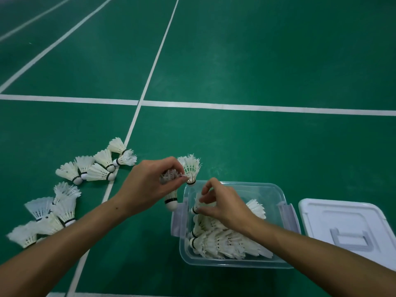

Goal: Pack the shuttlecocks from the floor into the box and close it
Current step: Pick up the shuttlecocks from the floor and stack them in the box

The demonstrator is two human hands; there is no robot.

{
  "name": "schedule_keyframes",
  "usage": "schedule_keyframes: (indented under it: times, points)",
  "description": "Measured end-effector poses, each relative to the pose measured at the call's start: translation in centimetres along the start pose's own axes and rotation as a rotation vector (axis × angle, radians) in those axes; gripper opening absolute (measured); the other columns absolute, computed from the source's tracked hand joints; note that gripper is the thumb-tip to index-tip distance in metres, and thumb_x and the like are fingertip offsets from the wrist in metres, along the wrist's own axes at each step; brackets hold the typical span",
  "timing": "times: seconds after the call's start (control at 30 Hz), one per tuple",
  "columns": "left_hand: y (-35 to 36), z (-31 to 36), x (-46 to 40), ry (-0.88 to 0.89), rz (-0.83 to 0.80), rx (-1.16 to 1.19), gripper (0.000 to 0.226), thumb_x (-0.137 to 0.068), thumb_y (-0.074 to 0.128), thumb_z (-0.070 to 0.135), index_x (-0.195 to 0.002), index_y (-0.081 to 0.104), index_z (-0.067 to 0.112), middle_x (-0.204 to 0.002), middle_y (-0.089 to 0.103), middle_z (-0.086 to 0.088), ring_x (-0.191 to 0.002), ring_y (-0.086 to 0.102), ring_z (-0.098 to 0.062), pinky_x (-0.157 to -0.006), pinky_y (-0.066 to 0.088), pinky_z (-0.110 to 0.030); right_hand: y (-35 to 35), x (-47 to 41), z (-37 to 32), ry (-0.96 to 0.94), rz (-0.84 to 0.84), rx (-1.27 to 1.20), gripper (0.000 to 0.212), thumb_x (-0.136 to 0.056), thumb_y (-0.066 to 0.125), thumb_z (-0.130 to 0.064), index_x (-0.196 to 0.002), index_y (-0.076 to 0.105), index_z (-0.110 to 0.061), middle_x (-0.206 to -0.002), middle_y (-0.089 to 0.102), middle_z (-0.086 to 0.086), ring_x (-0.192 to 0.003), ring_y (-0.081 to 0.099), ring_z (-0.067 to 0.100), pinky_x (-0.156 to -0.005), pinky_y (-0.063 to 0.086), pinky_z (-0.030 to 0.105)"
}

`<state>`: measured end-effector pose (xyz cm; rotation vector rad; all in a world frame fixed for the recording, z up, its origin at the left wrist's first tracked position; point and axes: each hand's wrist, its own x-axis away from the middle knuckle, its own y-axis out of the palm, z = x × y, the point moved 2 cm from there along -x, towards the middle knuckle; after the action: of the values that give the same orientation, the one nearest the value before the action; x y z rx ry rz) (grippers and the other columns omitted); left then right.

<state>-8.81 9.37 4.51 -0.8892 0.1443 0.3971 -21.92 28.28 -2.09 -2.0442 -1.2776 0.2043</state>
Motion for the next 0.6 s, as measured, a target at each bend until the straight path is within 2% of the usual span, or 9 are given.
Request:
schedule_keyframes:
  times: [0.1,0.23,0.33,0.4,0.5,0.6]
  points:
    - [-0.2,-0.1,0.0,0.005,-0.029,-0.056,0.02,-0.091,0.074,0.051,-0.092,0.067,0.032,-0.074,0.068,0.017,-0.062,0.062,-0.007,-0.057,0.054,-0.038,-2.3,1.5,-0.5,-0.006,0.022,-0.111,0.044,-0.08,0.089,-0.038,-0.111,0.059,-0.027,-0.107,0.074,-0.01,-0.099,0.07,0.0,-0.092,0.062,0.032]
    - [-0.1,0.9,-0.8,0.037,-0.079,-0.11,0.021,-0.092,0.07,0.054,-0.092,0.067,0.034,-0.076,0.069,0.018,-0.065,0.063,-0.004,-0.059,0.054,-0.035,-6.0,3.1,-1.5,-0.105,0.206,-0.201,0.043,-0.081,0.091,-0.03,-0.114,0.063,-0.027,-0.111,0.073,-0.014,-0.103,0.071,0.002,-0.086,0.063,0.029]
    - [0.6,2.1,-1.7,0.099,-0.144,-0.156,0.023,-0.091,0.068,0.058,-0.094,0.066,0.035,-0.079,0.07,0.018,-0.067,0.064,-0.004,-0.059,0.054,-0.035,-7.2,3.4,-2.6,-0.27,0.262,-0.072,0.053,-0.083,0.089,-0.026,-0.129,0.062,-0.026,-0.127,0.065,-0.015,-0.115,0.064,0.003,-0.092,0.058,0.025]
    - [1.2,2.9,-2.3,0.137,-0.167,-0.187,0.026,-0.09,0.065,0.061,-0.096,0.065,0.035,-0.081,0.071,0.017,-0.068,0.064,-0.007,-0.058,0.053,-0.036,-7.0,3.2,-2.7,-0.352,0.263,0.015,0.057,-0.084,0.088,-0.026,-0.134,0.061,-0.025,-0.13,0.063,-0.013,-0.118,0.061,0.004,-0.096,0.056,0.027]
    - [1.8,4.0,-3.0,0.166,-0.185,-0.188,0.021,-0.09,0.069,0.057,-0.095,0.067,0.036,-0.082,0.073,0.017,-0.067,0.063,-0.005,-0.057,0.053,-0.035,-6.5,3.0,-2.1,-0.356,0.271,0.039,0.051,-0.086,0.087,-0.025,-0.131,0.062,-0.023,-0.122,0.068,-0.015,-0.115,0.063,0.004,-0.098,0.056,0.033]
    - [2.4,4.8,-3.5,0.182,-0.197,-0.169,0.028,-0.091,0.062,0.063,-0.095,0.07,0.036,-0.081,0.073,0.017,-0.066,0.062,-0.002,-0.055,0.051,-0.03,-6.4,3.0,-1.3,-0.368,0.312,0.088,0.036,-0.087,0.085,-0.026,-0.12,0.07,-0.023,-0.109,0.074,-0.014,-0.103,0.065,0.003,-0.091,0.058,0.037]
